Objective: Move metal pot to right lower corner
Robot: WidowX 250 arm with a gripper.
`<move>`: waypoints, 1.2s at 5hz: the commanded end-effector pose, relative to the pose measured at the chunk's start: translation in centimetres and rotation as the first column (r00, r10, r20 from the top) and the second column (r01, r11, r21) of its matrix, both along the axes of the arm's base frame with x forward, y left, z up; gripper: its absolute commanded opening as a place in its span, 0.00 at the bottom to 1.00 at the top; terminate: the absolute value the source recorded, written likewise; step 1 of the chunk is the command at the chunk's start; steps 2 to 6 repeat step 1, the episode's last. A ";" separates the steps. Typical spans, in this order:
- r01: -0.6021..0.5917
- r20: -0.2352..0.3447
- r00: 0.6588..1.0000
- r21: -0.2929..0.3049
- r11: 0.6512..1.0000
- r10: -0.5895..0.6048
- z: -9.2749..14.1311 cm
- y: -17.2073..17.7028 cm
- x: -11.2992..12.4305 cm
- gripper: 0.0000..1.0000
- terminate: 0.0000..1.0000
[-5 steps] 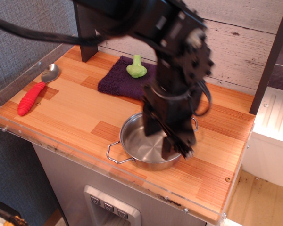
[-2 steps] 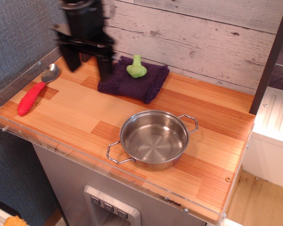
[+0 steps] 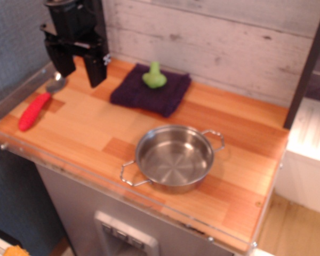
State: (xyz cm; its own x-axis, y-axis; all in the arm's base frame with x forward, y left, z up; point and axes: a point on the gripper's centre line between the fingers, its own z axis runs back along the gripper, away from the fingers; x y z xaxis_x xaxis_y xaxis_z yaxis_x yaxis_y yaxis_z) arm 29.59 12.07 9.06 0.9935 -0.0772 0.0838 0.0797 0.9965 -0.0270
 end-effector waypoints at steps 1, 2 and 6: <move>0.002 0.034 0.999 0.018 1.000 -0.002 0.9 0.8 -1.1 1.00 1.00; 0.002 0.034 0.999 0.018 1.000 -0.002 0.9 0.8 -1.1 1.00 1.00; 0.002 0.034 0.999 0.018 1.000 -0.002 0.9 0.8 -1.1 1.00 1.00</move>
